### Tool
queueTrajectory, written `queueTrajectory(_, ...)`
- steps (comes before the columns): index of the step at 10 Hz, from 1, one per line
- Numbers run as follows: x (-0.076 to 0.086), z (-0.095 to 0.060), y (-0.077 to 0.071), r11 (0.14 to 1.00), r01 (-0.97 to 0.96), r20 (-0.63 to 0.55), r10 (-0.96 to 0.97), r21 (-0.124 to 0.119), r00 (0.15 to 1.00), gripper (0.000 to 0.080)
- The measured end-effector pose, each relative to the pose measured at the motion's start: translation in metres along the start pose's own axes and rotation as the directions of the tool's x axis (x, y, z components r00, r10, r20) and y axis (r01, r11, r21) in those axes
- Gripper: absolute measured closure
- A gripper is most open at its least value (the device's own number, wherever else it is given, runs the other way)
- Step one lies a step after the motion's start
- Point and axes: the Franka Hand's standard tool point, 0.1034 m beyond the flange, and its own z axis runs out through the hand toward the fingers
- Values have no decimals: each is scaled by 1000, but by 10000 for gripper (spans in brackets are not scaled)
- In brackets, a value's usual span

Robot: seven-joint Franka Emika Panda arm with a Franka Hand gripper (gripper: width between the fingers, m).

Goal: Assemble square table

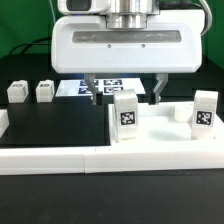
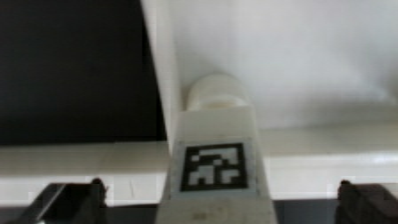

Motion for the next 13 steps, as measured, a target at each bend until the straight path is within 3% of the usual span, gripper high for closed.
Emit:
queueTrajectory(2, -1, 1, 1, 1000, -4, 12, 4, 4, 1000, 151)
queueTrajectory(3, -1, -1, 2, 999, -31, 70, 29, 33, 997, 151)
queueTrajectory(4, 9, -3, 5, 998, -41, 97, 36, 51, 995, 151)
queueTrajectory(7, 8, -1, 5, 996, -72, 89, 68, 44, 994, 163)
queueTrajectory(9, 8, -1, 5, 986, -164, 93, 160, 36, 983, 509)
queueTrajectory(13, 6, 0, 5, 885, -466, 98, 463, 6, 881, 509)
